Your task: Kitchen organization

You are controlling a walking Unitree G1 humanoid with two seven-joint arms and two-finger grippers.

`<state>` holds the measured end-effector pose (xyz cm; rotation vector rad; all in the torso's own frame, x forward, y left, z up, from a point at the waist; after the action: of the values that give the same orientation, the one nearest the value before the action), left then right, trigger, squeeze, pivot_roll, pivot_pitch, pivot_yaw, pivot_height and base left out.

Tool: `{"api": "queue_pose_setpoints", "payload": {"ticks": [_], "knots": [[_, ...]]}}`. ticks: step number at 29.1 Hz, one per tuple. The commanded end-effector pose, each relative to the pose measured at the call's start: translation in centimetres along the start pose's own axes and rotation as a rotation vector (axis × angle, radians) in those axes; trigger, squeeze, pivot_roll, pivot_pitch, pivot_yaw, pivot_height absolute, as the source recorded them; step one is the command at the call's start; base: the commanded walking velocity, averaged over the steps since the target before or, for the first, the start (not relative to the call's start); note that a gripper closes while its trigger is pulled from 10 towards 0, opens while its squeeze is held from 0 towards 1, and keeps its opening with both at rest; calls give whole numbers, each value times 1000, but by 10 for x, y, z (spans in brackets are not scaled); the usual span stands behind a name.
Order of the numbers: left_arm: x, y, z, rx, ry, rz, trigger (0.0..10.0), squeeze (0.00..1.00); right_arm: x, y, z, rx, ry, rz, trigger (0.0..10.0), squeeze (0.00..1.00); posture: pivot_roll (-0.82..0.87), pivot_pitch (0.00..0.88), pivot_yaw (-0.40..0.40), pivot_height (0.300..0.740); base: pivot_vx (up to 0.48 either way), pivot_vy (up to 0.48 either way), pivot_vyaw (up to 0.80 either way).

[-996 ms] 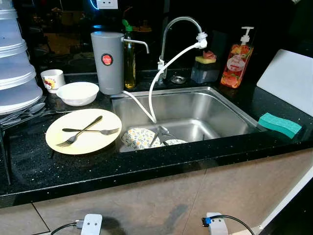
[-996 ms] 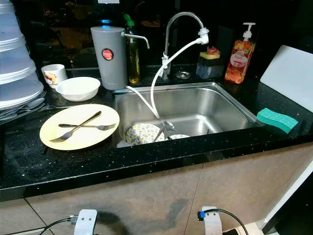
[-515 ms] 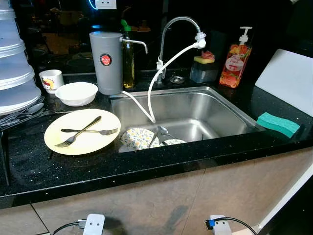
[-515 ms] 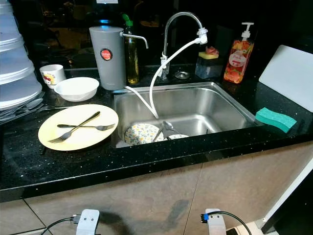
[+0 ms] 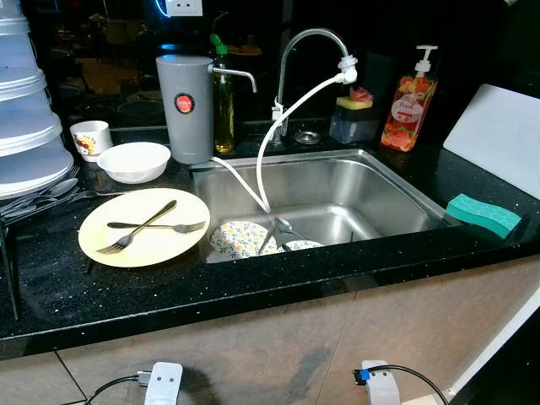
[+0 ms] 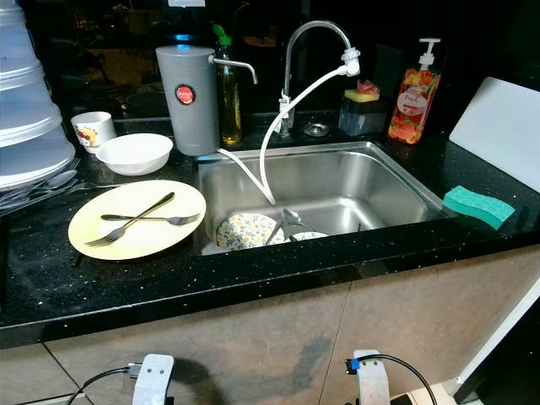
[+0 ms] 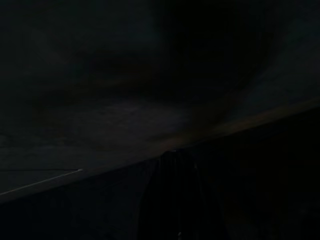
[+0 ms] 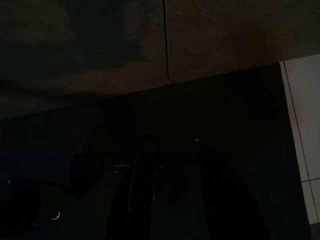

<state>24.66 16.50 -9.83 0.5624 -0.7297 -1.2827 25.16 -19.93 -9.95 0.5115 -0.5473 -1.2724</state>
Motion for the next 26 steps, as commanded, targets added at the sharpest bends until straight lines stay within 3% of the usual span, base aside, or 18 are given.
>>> {"api": "queue_pose_setpoints", "payload": {"ticks": [1, 26], "knots": [[-3, -3, 1, -12, 16, 5, 10000, 0, 2, 0, 0, 3, -5, -11, 10000, 0, -36, 0, -20, 740, 0, 0, 0], [-4, 3, -1, 3, 30, 5, 10000, 0, 9, -1, 1, -11, -30, -22, 10000, 0, -39, 0, 8, 740, 0, 0, 0]]}}
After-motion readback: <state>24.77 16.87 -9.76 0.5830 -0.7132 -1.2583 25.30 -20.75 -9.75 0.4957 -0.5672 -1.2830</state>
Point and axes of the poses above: a point about 5 cm out from each wrist's last joint towards the gripper, its own z axis pointing back from the gripper into the wrist, its own y axis along the axis of the wrist's last joint, x = y × z, the point moved 5 cm from there along -z, pointing out of the wrist towards the gripper, and after that the axes turned 14 degrees about z, right-handed, at the moved point
